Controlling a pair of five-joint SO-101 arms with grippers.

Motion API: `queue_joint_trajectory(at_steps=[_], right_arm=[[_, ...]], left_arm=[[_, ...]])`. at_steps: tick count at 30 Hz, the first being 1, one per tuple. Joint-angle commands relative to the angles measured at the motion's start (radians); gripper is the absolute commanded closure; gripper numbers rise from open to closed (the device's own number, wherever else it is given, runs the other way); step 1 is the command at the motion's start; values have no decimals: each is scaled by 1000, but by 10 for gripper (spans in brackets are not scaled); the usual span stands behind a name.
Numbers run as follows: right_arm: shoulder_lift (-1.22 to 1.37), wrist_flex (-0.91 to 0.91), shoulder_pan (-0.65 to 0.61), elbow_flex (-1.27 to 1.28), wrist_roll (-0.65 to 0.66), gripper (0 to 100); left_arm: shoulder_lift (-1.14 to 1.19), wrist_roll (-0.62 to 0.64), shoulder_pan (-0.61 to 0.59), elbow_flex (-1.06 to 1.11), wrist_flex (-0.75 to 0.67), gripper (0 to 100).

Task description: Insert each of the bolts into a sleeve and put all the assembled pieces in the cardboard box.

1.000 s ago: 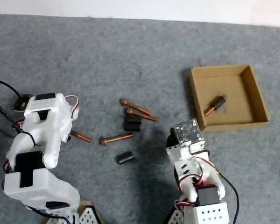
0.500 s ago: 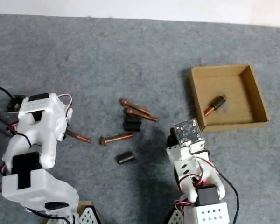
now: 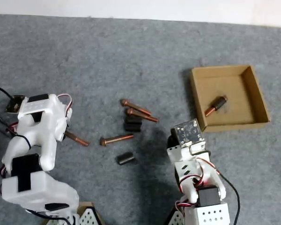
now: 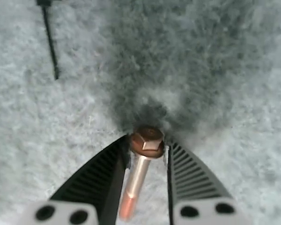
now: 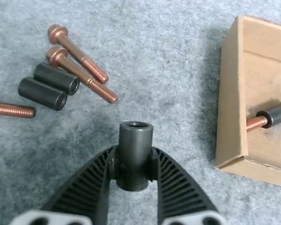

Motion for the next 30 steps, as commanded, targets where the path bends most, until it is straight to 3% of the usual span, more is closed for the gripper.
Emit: queue_joint_trajectory(at_steps=[1, 5, 15, 21, 27, 30], right_arm=[[-15, -33, 7, 39, 14, 994], [-15, -35, 7, 36, 14, 994], [-15, -85, -19, 41, 11, 994], [-15, -139, -194, 90, 14, 994], [-15, -214, -255, 90, 14, 994], [-15, -249, -274, 105, 14, 994]], left_arm=[[-173, 9, -10, 47, -15, 996], [-378, 9, 21, 157, -28, 996], [-1072, 6, 127, 639, -319, 995], [-1486, 6, 157, 817, -328, 994], [-1821, 6, 153, 961, -325, 994], [-1879, 6, 151, 974, -327, 994]])
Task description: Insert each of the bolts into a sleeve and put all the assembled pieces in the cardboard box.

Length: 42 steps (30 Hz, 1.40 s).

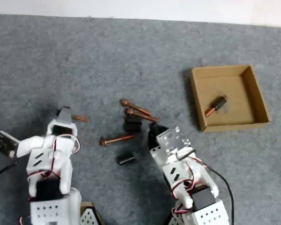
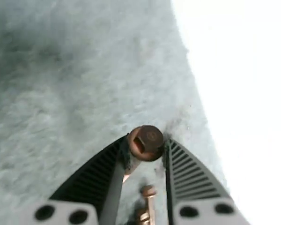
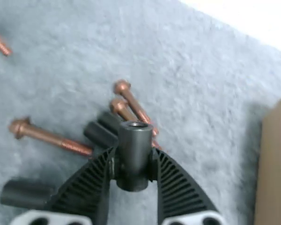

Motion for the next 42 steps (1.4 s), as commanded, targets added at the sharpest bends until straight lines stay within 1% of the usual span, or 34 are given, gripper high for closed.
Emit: queue_joint_trajectory(at_steps=[1, 7, 10, 12, 20, 22, 24, 26, 28, 33, 37, 42], right_arm=[[-15, -59, -39, 108, 14, 994], [-15, -59, -147, 111, 23, 994], [-15, -59, -177, 111, 121, 994], [-15, -61, -191, 111, 160, 994], [-15, -120, -200, 111, 169, 994], [-15, -133, -200, 111, 195, 994], [-15, -133, -200, 111, 242, 994], [-15, -133, -200, 111, 259, 994], [-15, -131, -200, 111, 259, 994], [-15, -131, -200, 111, 262, 994], [-15, -131, -196, 111, 264, 994], [-15, -131, -196, 111, 265, 994]], left_arm=[[-104, 8, 18, -7, -23, 993], [-82, 8, 68, -22, -25, 993], [-82, 8, 93, -88, -54, 993], [-82, 9, 114, -142, -55, 993], [-82, 9, 309, -265, -52, 994], [-82, 9, 383, -306, 2, 994], [-82, 9, 449, -357, 91, 994], [-81, 2, 486, -392, 140, 994], [-81, -32, 493, -398, 143, 994], [-81, -35, 498, -386, 147, 994], [-79, -40, 581, -386, 219, 994], [-81, -40, 627, -386, 232, 994]])
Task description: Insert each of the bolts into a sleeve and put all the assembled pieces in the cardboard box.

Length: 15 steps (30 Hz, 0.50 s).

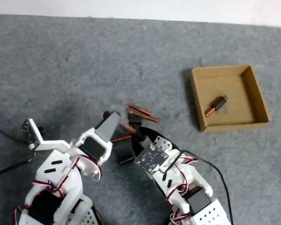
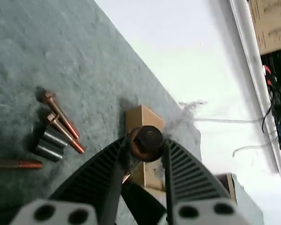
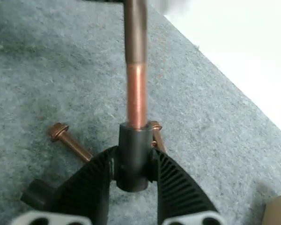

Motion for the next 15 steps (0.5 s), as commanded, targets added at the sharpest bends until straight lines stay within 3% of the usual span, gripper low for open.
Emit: queue_joint_trajectory(at_steps=[1, 15], right_arm=[[-15, -30, -7, 111, 12, 994], [-15, -30, -8, 111, 12, 994]], left_arm=[[-12, -9, 44, -56, 6, 994], [-12, -11, -10, 30, -32, 994]])
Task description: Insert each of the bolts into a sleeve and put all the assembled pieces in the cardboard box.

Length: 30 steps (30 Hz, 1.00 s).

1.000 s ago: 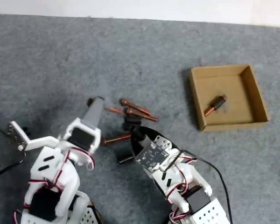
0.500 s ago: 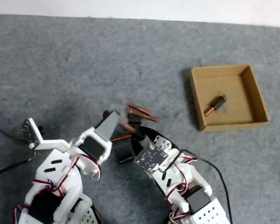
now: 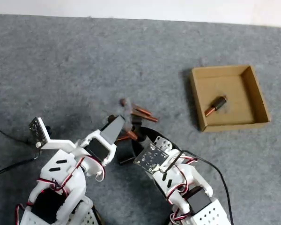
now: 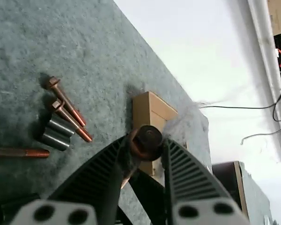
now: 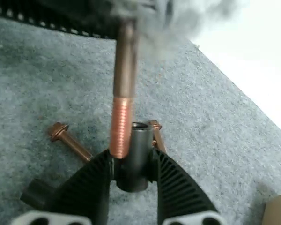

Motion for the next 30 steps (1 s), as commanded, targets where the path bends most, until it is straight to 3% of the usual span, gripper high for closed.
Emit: queue_joint_trajectory(at_steps=[1, 8, 30], right_arm=[[-16, -30, -8, 111, 12, 994], [-16, -30, -10, 111, 12, 994], [-16, -30, -12, 110, 9, 994]], left_arm=[[-12, -6, -39, -15, -52, 994], [-13, -2, -82, -12, -133, 994], [-13, -2, -2, 88, -187, 994]])
